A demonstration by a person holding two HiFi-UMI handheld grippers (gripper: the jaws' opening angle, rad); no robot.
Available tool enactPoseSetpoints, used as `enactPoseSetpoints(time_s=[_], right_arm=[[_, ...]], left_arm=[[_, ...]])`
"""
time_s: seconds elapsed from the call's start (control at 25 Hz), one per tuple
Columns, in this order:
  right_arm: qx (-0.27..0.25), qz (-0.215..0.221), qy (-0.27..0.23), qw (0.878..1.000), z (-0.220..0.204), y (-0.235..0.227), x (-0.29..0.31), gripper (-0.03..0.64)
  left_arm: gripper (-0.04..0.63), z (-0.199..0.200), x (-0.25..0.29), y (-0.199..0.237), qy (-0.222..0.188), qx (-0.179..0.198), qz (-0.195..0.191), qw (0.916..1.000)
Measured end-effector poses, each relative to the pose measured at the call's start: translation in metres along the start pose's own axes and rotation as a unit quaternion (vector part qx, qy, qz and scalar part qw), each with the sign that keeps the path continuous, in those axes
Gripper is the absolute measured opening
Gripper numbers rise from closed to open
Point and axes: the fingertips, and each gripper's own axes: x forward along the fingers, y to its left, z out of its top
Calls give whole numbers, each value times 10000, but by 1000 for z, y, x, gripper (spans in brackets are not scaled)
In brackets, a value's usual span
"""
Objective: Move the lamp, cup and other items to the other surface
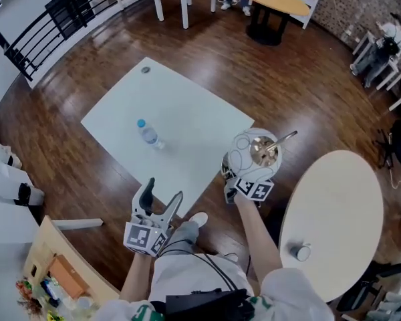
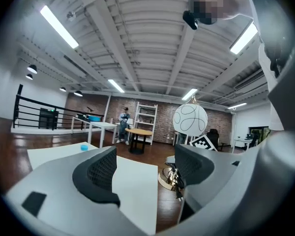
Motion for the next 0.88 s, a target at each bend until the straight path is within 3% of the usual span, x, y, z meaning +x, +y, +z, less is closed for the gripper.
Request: enactPoseSetpoints(time_s=[0.48,0.64,0.88], right_arm=[[-217,748,537,9955,-16,59,168,18],[-79,975,712,9927,-23,76,213,18],[216,1249,953,9873,-54,99,281,18]], left_arm=[[365,-24,-17,98,244,-146,1009,9945],[365,-21,-2,109,253,75,1063,9940],[365,-9,17,121,213,-207,1077,9937]])
